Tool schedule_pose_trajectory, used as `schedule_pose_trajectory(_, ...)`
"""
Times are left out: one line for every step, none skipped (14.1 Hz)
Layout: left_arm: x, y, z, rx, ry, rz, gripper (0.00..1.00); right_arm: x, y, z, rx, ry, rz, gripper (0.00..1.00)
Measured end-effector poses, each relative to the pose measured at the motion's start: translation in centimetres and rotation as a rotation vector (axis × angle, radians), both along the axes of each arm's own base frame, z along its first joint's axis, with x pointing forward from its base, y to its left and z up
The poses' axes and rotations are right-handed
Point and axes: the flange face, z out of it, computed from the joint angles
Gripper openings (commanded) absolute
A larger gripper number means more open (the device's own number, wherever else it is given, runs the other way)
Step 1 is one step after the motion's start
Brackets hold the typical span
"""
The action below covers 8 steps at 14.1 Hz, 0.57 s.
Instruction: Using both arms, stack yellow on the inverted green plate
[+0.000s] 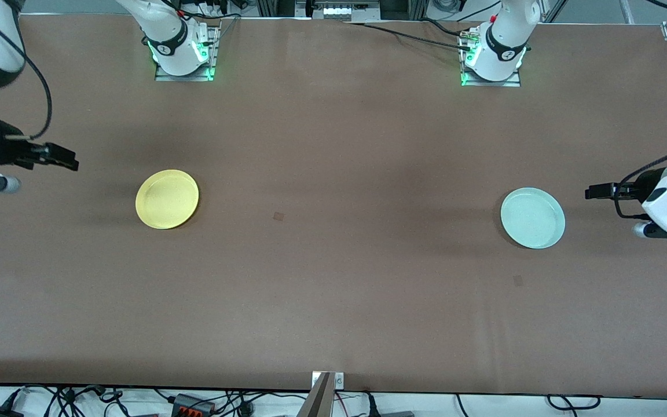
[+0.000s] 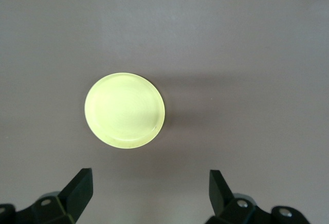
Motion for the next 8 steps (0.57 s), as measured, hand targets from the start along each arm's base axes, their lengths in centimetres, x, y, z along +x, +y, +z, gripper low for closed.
schedule_pose_trajectory(0.0,0.9,-1.6,-0.001,-0.009,0.008,1.0,0.5,-0.3,-2.0,0.001,0.03,-0.005,1.0)
schedule_pose_trajectory(-0.1,1.6,-3.4,-0.003,-0.03,0.002,1.0,0.8,-0.6,-3.9,0.002,0.061,-0.01,1.0)
schedule_pose_trajectory(-0.5,2.5,-5.4,-0.004,-0.056,-0.008,1.0,1.1,-0.9,-5.7,0.003,0.091,-0.013,1.0)
schedule_pose_trajectory(-1.0,3.3,-7.4,-0.004,-0.088,-0.02,0.99,1.3,-1.0,-7.5,0.005,0.122,-0.016,1.0)
schedule_pose_trajectory(-1.5,3.8,-9.4,-0.002,-0.123,-0.035,0.98,1.5,-1.2,-9.4,0.007,0.152,-0.019,1.0)
schedule_pose_trajectory(-2.2,4.1,-11.4,-0.001,-0.147,-0.051,0.96,1.6,-1.4,-11.3,0.008,0.183,-0.021,1.0)
schedule_pose_trajectory(-3.1,4.1,-13.0,-0.004,-0.154,-0.065,0.94,1.8,-1.6,-13.4,0.009,0.208,-0.025,1.0)
schedule_pose_trajectory(-3.9,4.2,-14.3,-0.011,-0.148,-0.075,0.94,1.9,-1.9,-15.4,0.01,0.227,-0.028,1.0)
